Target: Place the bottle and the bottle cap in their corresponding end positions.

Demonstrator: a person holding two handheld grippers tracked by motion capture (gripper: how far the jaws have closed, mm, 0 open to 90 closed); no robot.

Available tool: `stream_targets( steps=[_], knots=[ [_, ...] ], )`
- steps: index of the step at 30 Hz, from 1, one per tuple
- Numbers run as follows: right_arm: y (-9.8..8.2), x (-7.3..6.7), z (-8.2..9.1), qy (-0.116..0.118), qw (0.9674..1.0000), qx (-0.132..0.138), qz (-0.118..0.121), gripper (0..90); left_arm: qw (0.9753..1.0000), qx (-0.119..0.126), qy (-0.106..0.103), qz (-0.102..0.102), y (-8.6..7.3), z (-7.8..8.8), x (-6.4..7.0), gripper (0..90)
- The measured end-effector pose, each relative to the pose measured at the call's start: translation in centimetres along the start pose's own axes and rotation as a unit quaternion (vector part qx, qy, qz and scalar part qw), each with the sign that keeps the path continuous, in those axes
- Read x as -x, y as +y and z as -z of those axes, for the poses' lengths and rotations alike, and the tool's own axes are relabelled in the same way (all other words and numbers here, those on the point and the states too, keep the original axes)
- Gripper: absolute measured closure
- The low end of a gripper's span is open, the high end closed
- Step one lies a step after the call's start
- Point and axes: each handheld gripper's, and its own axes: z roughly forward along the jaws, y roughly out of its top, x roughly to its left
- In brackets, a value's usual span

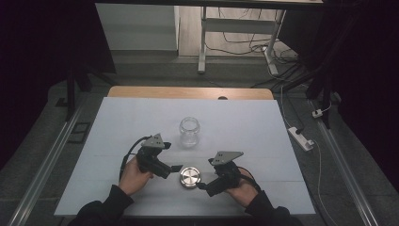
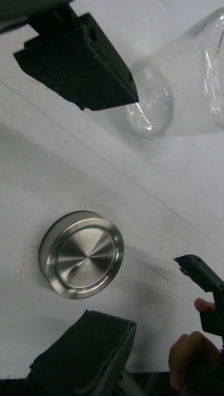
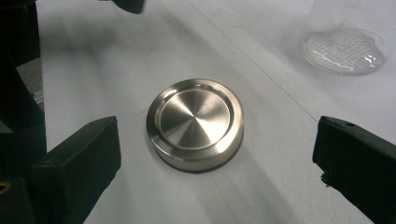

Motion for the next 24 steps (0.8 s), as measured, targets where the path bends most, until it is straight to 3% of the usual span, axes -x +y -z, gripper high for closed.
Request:
stream_targets(
  steps=[13, 24],
  knots=[
    [-1.0, 0.7, 2.0, -0.022, 0.9996, 0.006, -0.017, 1.1, 0.9992, 0.013, 0.025, 0.027, -2.4, 3.6, 0.9, 0.0],
    [-2.0, 1.2, 3.6, -0.041, 0.9986, 0.008, -0.032, 1.1, 0.9978, 0.013, 0.045, 0.048, -4.2, 5.5, 1.3, 0.0]
  ],
)
